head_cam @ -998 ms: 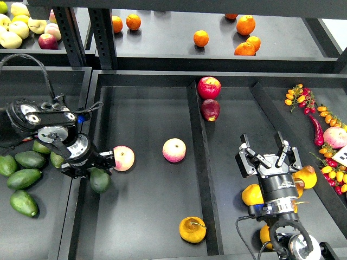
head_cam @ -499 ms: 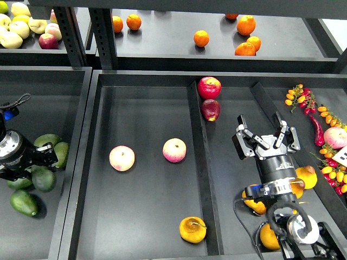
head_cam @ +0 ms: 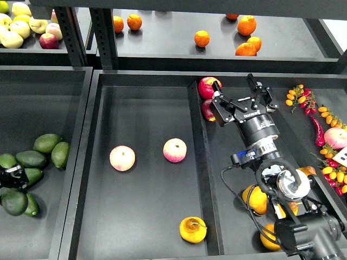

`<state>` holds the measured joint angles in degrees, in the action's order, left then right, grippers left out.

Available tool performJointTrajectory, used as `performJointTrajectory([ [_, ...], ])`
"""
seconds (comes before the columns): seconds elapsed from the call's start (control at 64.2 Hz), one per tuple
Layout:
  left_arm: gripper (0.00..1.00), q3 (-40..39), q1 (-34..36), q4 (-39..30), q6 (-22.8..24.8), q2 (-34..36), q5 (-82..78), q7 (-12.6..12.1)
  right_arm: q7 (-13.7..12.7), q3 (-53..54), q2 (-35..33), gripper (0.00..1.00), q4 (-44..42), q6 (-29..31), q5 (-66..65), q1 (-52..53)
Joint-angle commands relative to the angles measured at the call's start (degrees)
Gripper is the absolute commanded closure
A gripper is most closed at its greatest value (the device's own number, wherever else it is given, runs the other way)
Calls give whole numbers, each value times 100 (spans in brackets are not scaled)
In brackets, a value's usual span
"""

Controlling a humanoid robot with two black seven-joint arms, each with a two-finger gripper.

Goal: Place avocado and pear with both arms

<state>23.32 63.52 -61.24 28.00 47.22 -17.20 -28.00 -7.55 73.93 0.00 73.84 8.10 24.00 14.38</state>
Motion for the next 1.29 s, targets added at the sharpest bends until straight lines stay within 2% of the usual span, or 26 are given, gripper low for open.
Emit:
performJointTrajectory([
  [0.0, 71, -249, -384, 50, 0, 6, -126, 0, -9, -10, 0, 0, 16, -1, -1, 29],
  [0.296, 70, -680, -868, 217, 0, -91, -310, 0, -9, -10, 0, 0, 42, 7, -1, 187],
  [0.795, 68, -996, -1246, 472, 0, -460, -407, 0, -9, -10, 0, 0, 42, 7, -1, 275],
  [1.044, 63, -1102, -1369, 569, 0, -556, -442, 0, -9, -10, 0, 0, 42, 7, -1, 267],
  [1.278, 49, -1146, -1466, 604, 0, -636, -600, 0, -9, -10, 0, 0, 42, 7, -1, 258],
])
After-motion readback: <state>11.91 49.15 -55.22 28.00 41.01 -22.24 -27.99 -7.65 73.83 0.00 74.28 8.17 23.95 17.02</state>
